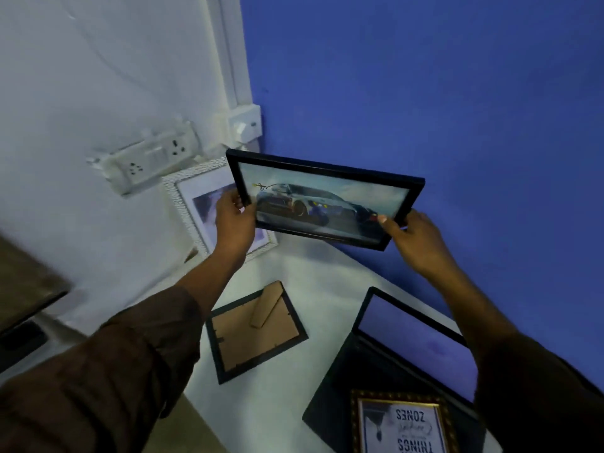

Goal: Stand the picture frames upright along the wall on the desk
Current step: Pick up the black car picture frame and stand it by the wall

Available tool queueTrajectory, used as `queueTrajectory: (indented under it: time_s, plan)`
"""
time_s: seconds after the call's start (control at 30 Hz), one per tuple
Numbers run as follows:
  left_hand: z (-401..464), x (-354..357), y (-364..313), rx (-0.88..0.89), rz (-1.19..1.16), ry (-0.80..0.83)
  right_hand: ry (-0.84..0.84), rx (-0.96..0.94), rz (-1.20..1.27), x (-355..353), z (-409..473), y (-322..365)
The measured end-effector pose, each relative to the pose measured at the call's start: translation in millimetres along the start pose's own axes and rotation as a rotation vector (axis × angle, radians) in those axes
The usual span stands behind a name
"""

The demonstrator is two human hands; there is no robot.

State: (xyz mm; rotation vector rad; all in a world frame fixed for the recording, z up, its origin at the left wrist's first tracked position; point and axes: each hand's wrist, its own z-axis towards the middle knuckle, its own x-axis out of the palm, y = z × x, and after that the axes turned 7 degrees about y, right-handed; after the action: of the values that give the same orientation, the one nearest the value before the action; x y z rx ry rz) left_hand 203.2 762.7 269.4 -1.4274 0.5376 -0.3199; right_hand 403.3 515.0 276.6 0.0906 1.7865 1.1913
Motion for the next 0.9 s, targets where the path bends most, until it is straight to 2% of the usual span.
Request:
queueTrajectory:
  time_s: [0.27, 0.5, 0.67, 0.9]
  plan:
    - [118, 50, 105, -0.101, 0.131, 0.42, -0.038, 0.43, 0.193, 39, 57, -39]
    - [168, 87, 156, -0.179, 0.414, 0.627, -0.058, 0.712, 0.391, 79, 77, -85]
    - [185, 108, 164, -0.187, 0.425, 0.744, -0.09, 0.798, 0.349, 88, 86, -102]
    - [193, 117, 169, -0.147, 0.528, 0.807, -0.1, 0.84, 0.321, 91, 101, -113]
